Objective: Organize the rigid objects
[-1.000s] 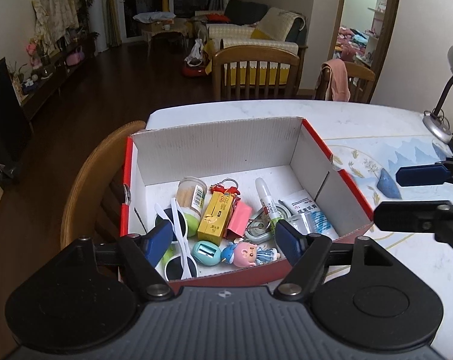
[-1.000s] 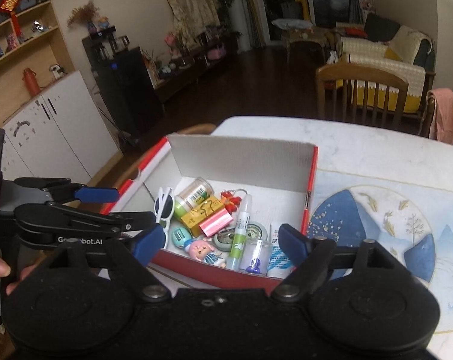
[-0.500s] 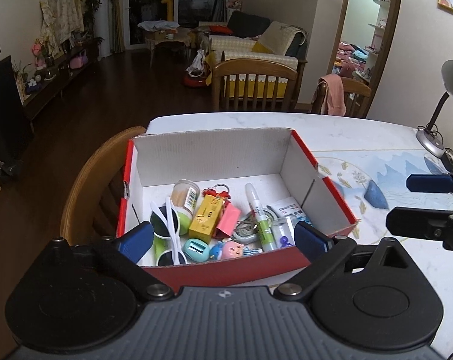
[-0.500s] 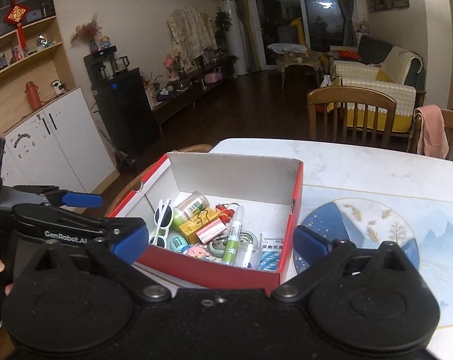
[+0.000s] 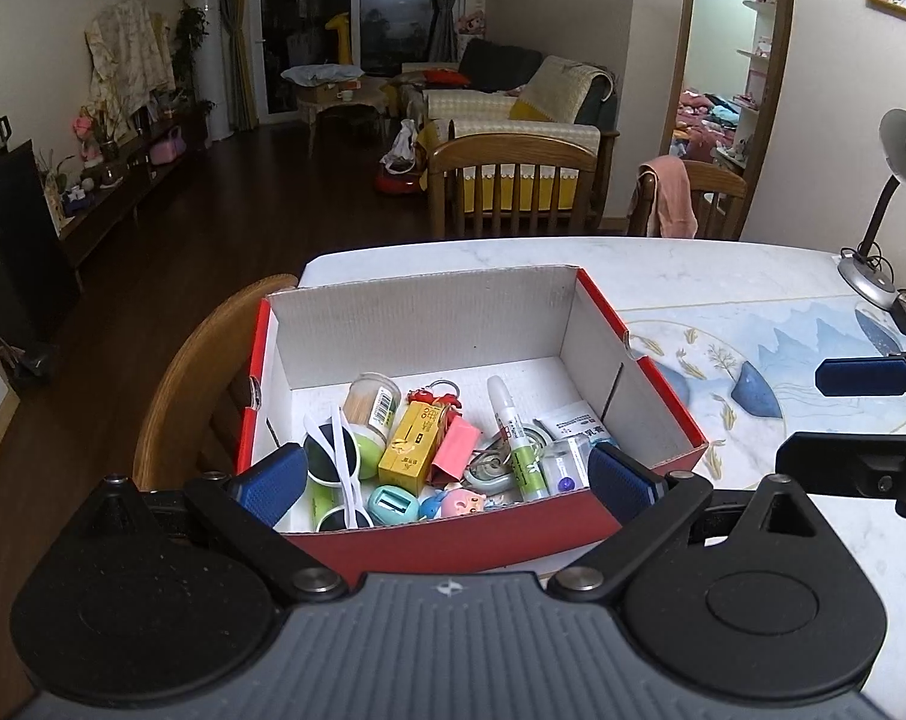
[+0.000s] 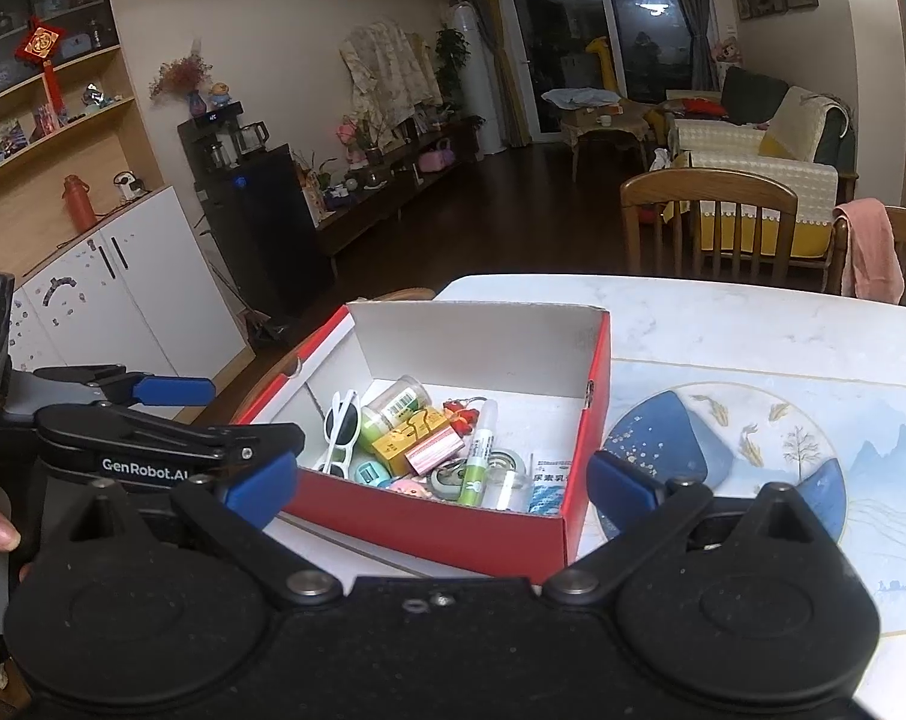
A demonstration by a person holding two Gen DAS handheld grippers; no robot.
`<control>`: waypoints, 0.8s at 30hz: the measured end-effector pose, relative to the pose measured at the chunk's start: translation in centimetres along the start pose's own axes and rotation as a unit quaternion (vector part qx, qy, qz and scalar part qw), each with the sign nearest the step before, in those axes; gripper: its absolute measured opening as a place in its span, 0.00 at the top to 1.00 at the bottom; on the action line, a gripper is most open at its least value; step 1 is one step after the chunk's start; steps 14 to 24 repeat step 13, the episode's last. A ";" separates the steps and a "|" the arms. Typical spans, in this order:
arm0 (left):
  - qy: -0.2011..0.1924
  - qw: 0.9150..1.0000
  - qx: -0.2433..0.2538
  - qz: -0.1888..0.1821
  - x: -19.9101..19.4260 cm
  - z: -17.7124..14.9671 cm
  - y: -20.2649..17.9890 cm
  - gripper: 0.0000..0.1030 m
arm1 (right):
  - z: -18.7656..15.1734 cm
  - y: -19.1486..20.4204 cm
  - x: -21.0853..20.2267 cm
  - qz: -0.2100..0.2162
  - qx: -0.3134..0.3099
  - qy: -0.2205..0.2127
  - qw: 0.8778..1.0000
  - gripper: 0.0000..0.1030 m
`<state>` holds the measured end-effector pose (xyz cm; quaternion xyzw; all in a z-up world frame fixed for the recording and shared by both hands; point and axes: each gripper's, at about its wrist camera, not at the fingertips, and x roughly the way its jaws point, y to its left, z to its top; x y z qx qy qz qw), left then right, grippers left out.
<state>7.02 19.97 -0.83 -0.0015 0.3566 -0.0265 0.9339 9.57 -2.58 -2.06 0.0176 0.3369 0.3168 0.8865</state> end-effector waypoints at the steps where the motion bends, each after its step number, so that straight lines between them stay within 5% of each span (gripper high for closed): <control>1: 0.000 1.000 0.000 -0.002 0.0 0.0 0.0 0.02 | 0.0 0.0 0.0 0.000 0.000 0.000 1.000 0.00; 24: 0.004 1.000 -0.004 0.004 0.4 0.0 -0.4 0.02 | -0.4 -0.7 -0.2 0.000 0.008 0.001 1.000 0.00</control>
